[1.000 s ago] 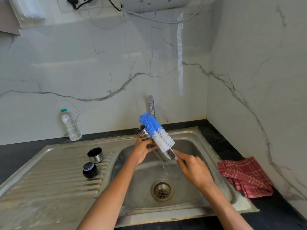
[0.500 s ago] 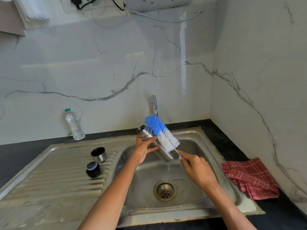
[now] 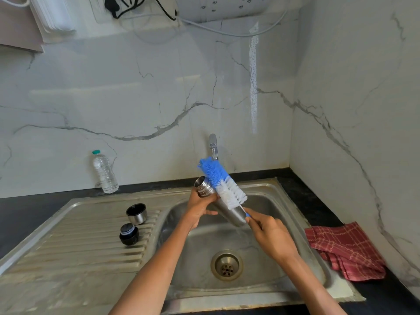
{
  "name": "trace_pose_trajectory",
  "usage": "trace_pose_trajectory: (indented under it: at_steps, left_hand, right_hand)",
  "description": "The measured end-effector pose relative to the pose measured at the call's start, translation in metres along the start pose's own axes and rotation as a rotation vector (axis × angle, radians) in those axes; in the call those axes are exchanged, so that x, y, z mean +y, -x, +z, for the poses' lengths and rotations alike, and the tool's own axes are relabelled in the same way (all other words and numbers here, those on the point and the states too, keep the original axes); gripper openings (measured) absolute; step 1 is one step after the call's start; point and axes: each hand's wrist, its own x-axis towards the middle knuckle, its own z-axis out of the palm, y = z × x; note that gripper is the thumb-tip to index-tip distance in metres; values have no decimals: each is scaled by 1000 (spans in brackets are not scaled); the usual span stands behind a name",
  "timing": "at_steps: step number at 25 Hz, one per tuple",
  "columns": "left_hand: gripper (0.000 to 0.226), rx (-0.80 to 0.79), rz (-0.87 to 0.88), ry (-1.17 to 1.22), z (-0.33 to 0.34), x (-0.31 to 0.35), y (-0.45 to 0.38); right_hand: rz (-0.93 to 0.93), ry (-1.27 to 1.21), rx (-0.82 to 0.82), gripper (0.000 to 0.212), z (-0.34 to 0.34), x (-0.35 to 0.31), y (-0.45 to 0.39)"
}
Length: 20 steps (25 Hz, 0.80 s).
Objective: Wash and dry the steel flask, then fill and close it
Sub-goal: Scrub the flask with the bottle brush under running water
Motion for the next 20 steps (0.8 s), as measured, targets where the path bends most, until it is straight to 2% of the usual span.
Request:
trace_pose_trajectory:
  at_steps: [6,12,16,18,20]
  left_hand:
    - [64,13,22,56,-1,5,2]
    - [49,-116,-78,239,-2,8,0]
    - [42,-114,-82,210,0,7,2]
    - [42,-81,-58,141,1,9,5]
    - [46,-27,-26,20,0,11,4]
  right_hand:
    - [182,114,-101,38,2,16,-3]
    - [56,-13,-50,35,0,6,-3]
    - [-25,-5,-17,37,-2,1,0]
    - [47,36,-10,35,-4,5,1]
    - [179,157,-72,34,-4,15,0]
